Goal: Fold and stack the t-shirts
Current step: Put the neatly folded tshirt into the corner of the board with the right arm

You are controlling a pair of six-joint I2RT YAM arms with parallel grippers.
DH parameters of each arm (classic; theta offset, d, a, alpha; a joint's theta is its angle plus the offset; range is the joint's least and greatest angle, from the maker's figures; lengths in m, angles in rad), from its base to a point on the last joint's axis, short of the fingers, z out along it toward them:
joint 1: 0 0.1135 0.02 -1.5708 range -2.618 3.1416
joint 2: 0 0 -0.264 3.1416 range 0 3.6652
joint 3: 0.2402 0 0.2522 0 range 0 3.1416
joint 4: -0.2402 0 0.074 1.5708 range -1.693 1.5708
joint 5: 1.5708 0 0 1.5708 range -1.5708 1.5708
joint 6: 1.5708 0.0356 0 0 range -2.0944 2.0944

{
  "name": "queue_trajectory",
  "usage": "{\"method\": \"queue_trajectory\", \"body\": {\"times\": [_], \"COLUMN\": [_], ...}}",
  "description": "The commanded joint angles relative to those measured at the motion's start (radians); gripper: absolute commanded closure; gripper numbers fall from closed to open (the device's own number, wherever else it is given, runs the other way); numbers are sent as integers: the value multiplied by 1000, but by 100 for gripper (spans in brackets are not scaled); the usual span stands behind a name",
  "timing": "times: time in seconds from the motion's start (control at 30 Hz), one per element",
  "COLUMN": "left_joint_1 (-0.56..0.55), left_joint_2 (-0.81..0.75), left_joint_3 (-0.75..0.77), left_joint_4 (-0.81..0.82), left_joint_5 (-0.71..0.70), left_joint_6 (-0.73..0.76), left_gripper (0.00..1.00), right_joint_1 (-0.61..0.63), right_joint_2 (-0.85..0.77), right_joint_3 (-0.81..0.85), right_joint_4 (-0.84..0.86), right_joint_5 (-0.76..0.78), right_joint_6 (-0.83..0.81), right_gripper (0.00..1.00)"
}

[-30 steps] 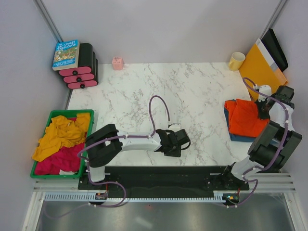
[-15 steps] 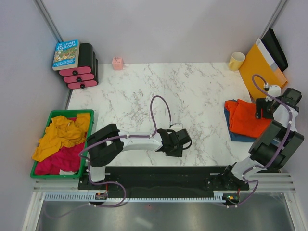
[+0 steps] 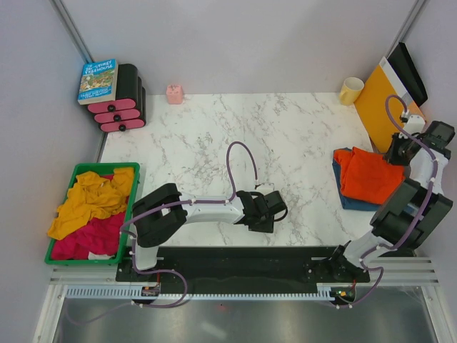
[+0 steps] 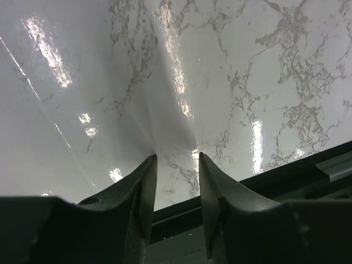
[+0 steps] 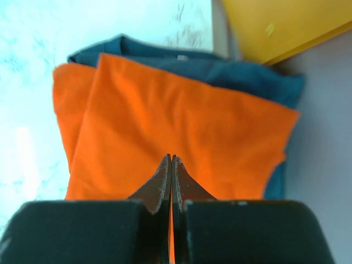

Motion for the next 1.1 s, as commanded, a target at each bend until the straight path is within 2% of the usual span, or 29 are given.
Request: {"method": "queue_trajectory", "body": {"times": [0.0, 0.2, 0.37, 0.53, 0.63, 0.67, 0.73, 0.77, 0.83, 1.07], "left_joint_1": [-14, -15, -22, -32, -46, -51, -61, -65, -72, -117], "left_joint_2": [21, 19, 31, 41, 24, 18, 4, -1, -4, 2], "left_joint_3": [1, -13, 5, 13, 10, 4, -4, -10, -16, -38], "left_joint_4": [-4, -5, -5, -7, -7, -7, -5, -5, -4, 24], "left_joint_5": [13, 13, 13, 8, -15, -21, -41, -47, -59, -89], "left_joint_6": [15, -1, -1, -8, -16, -19, -27, -30, -42, -54], "left_gripper": [57, 57, 57, 57, 56, 56, 55, 55, 54, 54], "right_joint_1": [-1, -1, -1, -4, -12, -10, -9, -6, 13, 66], "right_joint_2": [107, 173, 189, 129, 17, -56, -121, -173, -219, -430], "right_joint_3": [-7, -71, -94, -73, -53, -41, -13, 14, 36, -64], "right_joint_4": [-53, -32, -27, -39, -53, -53, -87, -120, -159, -229], "right_joint_5": [-9, 52, 43, -50, -152, -171, -245, -257, -270, -229], "right_joint_6": [20, -11, -48, -42, -37, -29, -28, -29, -57, -163], "right_gripper": [100, 100, 100, 89, 66, 54, 36, 18, 2, 2]}}
